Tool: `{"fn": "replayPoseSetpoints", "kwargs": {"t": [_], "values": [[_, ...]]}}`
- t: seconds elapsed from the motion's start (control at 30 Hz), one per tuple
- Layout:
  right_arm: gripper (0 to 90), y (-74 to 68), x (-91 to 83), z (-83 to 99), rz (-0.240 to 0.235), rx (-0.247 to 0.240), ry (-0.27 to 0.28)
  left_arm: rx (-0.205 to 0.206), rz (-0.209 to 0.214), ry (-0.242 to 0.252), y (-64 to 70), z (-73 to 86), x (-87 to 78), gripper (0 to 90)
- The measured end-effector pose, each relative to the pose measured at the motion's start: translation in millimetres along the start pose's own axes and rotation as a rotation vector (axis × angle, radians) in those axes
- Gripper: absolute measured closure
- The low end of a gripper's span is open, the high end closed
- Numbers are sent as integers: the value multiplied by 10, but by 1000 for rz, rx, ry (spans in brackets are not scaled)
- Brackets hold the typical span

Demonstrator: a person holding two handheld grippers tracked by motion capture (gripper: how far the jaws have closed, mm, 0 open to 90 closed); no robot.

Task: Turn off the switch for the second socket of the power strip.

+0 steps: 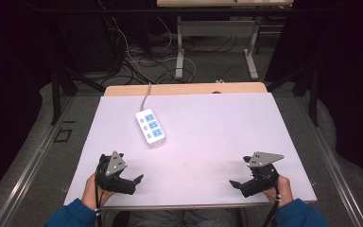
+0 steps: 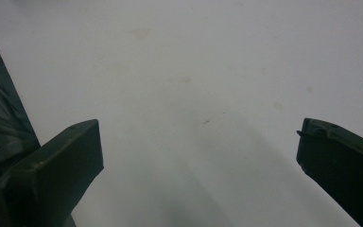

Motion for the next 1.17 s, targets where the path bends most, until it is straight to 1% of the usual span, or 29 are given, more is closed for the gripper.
{"fn": "replayPoseSetpoints", "kwargs": {"t": [0.03, 0.07, 0.2, 0.27, 0.43, 0.47, 0.53, 0.6, 0.63, 0.67, 0.7, 0.73, 0.77, 0.87, 0.9, 0.93, 0.97, 1.03, 1.07, 1.17], "values": [[6, -4, -2, 1, 0, 6, -3, 9, -4, -3, -1, 6, -5, 1], [5, -3, -1, 1, 1, 6, -3, -1, 3, 3, 11, 14, -1, 1], [6, 5, 2, -1, 0, -4, 2, 12, 4, -3, 17, 41, -16, 1], [5, 6, 3, 0, -1, -4, 2, 5, 10, 0, 26, 54, -15, 1], [5, 7, 3, 0, -1, -3, 2, 5, 14, 5, 40, 69, -21, 0], [5, 7, 3, 0, -1, -3, 2, 11, 14, 3, 39, 73, -23, 0], [5, 5, 4, 1, 4, 5, 3, 10, 25, 6, 50, 83, -18, 0], [4, 6, 7, 5, 8, 7, -3, 16, 23, 2, 45, 91, -23, 0], [2, 9, 13, 5, 10, 5, 0, 18, 23, 10, 41, 92, -21, 0], [0, 6, 17, 5, 9, 12, 7, 13, 28, 8, 44, 95, -23, 0], [0, 9, 7, 6, 3, 7, -8, 15, 25, 11, 39, 98, -22, 0], [0, 12, 9, 5, 2, 5, -3, 15, 22, 12, 34, 101, -22, 0], [0, 12, 8, 6, 3, 7, -4, 9, 26, 10, 36, 106, -20, 0], [0, 12, 10, 4, 2, 5, -3, 12, 27, 5, 22, 113, -12, 0], [0, 12, 3, 5, 1, 2, -13, 8, 28, 5, 21, 116, -10, 0], [0, 3, 6, 6, 8, 13, -7, 15, 25, 3, 12, 118, -10, 0], [0, 8, 9, 4, 6, 3, -4, 2, 31, 1, 19, 123, -6, 0], [0, 8, 7, 2, 6, 5, -2, 8, 36, 2, 16, 122, 3, 0], [0, 8, 8, 2, 5, 4, -3, 19, 40, -5, 15, 121, 5, 0], [0, 10, 10, 4, 2, 1, -9, 28, 50, -23, 31, 123, 20, 0]]}}
Point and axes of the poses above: each handheld gripper's, and its own axes: x roughly forward along the jaws, z roughly out of its underside, y roughly to its right, the point moved 4 cm from there along x, roughly forward along the jaws, and after that the axes turned 12 degrees about z, right-handed, at the moved point
